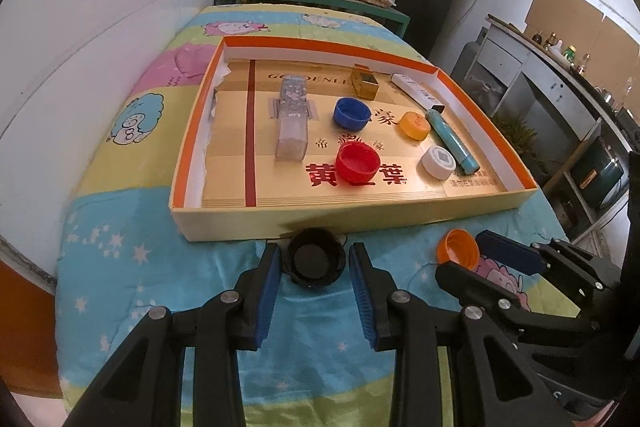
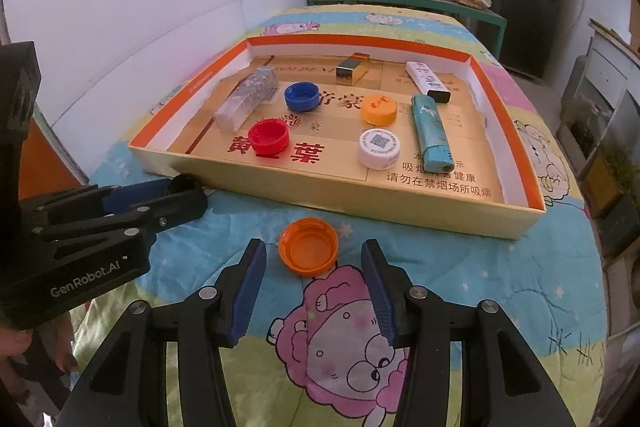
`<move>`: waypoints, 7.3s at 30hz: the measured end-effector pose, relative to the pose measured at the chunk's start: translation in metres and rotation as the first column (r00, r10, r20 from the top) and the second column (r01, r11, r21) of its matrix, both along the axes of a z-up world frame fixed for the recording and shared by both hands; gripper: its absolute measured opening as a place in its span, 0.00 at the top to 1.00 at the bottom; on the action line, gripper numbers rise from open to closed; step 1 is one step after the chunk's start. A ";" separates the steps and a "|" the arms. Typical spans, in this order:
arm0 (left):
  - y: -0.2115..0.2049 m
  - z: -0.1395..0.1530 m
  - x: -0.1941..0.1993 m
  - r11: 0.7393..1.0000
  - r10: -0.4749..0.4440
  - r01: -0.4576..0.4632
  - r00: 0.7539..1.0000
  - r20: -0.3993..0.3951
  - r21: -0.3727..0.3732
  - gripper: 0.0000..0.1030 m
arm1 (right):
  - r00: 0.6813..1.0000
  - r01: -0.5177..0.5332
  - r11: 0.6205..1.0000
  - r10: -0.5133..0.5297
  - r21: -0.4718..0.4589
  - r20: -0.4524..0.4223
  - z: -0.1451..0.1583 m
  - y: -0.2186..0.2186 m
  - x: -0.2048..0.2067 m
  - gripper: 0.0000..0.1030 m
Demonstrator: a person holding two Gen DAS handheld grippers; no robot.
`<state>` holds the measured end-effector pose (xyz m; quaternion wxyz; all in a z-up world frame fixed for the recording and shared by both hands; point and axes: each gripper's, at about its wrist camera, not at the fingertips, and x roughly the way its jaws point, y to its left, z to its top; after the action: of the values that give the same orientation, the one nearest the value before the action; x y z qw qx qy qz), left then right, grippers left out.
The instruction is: Organize rigid objects
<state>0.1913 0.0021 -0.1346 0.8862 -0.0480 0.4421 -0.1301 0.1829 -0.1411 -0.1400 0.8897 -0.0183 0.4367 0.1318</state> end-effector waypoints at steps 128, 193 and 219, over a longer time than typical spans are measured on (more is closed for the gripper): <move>-0.029 0.029 0.213 1.000 -0.013 0.016 0.994 -0.106 0.027 0.69 | 0.996 -0.083 0.996 0.081 -0.042 -0.045 0.030 -0.032 0.192 0.70; -0.013 0.059 0.136 0.999 0.026 -0.027 0.998 0.056 0.017 0.41 | 0.996 0.063 0.998 -0.063 -0.006 0.061 0.058 -0.043 0.136 0.38; -0.003 0.095 0.031 0.995 0.094 -0.096 0.981 0.168 0.006 0.41 | 0.972 0.163 0.986 -0.163 0.016 0.169 0.091 -0.040 0.043 0.36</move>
<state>0.2218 -0.0012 -0.0396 0.9257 -0.0518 0.3642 -0.0881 0.2254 -0.1811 -0.0485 0.9316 0.0071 0.3590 0.0564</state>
